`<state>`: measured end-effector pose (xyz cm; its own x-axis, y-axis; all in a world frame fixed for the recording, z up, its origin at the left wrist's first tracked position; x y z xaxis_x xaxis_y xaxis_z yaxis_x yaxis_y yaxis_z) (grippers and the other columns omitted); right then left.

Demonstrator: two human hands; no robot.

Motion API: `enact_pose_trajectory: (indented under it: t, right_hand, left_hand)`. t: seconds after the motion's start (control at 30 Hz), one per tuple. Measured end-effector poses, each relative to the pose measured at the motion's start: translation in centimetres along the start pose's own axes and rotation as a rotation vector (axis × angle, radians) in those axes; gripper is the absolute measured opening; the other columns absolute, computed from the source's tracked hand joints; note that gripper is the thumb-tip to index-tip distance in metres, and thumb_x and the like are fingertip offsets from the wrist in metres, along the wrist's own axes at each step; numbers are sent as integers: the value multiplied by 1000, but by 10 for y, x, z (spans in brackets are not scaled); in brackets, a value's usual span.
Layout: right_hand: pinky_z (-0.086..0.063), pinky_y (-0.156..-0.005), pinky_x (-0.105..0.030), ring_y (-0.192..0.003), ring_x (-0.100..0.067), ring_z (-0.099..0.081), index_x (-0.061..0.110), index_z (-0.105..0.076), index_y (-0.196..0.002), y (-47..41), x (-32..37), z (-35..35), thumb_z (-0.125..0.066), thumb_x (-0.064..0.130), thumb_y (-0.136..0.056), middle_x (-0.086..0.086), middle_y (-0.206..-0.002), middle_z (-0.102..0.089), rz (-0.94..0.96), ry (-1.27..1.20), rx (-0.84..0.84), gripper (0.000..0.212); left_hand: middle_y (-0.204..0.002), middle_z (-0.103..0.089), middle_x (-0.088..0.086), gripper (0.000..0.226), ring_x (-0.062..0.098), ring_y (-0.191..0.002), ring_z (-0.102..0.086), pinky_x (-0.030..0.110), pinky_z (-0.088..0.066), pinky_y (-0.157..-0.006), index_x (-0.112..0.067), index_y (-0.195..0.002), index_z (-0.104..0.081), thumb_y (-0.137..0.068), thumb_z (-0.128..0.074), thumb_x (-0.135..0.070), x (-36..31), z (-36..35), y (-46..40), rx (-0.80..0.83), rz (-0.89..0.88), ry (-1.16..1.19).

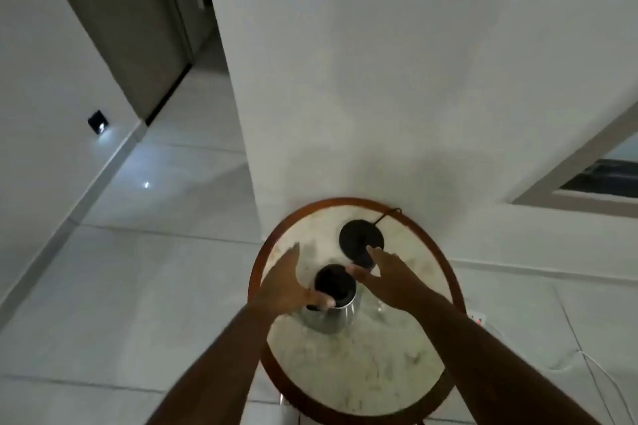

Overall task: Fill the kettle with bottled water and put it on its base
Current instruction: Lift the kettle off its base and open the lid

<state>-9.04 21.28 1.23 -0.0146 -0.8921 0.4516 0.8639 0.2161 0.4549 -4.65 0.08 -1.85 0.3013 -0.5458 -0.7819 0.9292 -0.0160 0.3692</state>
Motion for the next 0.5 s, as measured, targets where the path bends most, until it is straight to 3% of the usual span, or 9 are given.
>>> enact_pose_trajectory:
  t: [0.1,0.17,0.23,0.33,0.43,0.5]
  right_hand:
    - [-14,-112,-60,-145,-39,4,28,-9,-149,-23,-14,-41,-29,95,-59,-7,-161,-3,4,115,51,114]
    - [-13,-111,-62,-144,-41,7,28,-10,-149,-45,-24,-71,-34,90,-66,-8,-161,2,26,221,65,106]
    - [-16,-112,-60,-144,-41,5,25,-15,-148,-54,-21,-72,-42,80,-75,-11,-161,0,73,305,13,96]
    - [-23,-112,-57,-141,-45,-12,16,-31,-142,-68,-13,-79,-49,67,-82,-16,-154,-22,162,410,-43,81]
    - [-19,-113,-57,-125,-40,-41,11,-45,-130,-74,-1,-78,-47,60,-86,-17,-136,-46,243,525,-43,66]
    - [-27,-109,-54,-110,-31,-52,12,-53,-117,-77,4,-72,-49,56,-87,-12,-120,-55,266,541,10,54]
  left_hand:
    - [-147,-41,-15,121,15,-138,-38,37,-37,-111,-43,-143,-23,-42,-84,-68,38,-42,-12,72,-40,16]
    - [-139,-42,-24,110,2,-128,-40,24,-38,-105,-52,-135,-24,-44,-84,-69,72,-74,-25,50,-11,75]
    - [-130,-38,-33,104,-5,-118,-39,7,-29,-95,-62,-129,-21,-45,-82,-69,71,-82,-28,3,-25,96]
    - [-114,-38,-49,91,-17,-102,-45,-3,-25,-79,-69,-123,-23,-49,-76,-70,75,-92,-36,-75,-3,140]
    - [-109,-43,-42,90,-9,-103,-46,1,-25,-81,-58,-127,-29,-51,-76,-65,80,-96,-40,-136,1,122]
    - [-113,-45,-37,93,-5,-106,-48,4,-30,-83,-54,-129,-30,-51,-80,-60,82,-97,-43,-142,-9,99]
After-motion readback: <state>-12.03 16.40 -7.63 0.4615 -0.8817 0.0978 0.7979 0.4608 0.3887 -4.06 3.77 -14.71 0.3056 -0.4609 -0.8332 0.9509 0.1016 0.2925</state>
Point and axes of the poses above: each hand's wrist, its own y-axis away from the middle knuckle, its own z-axis out of the back of the hand, x = y × z, the point moved 5 cm from there along -y, towards the middle knuckle
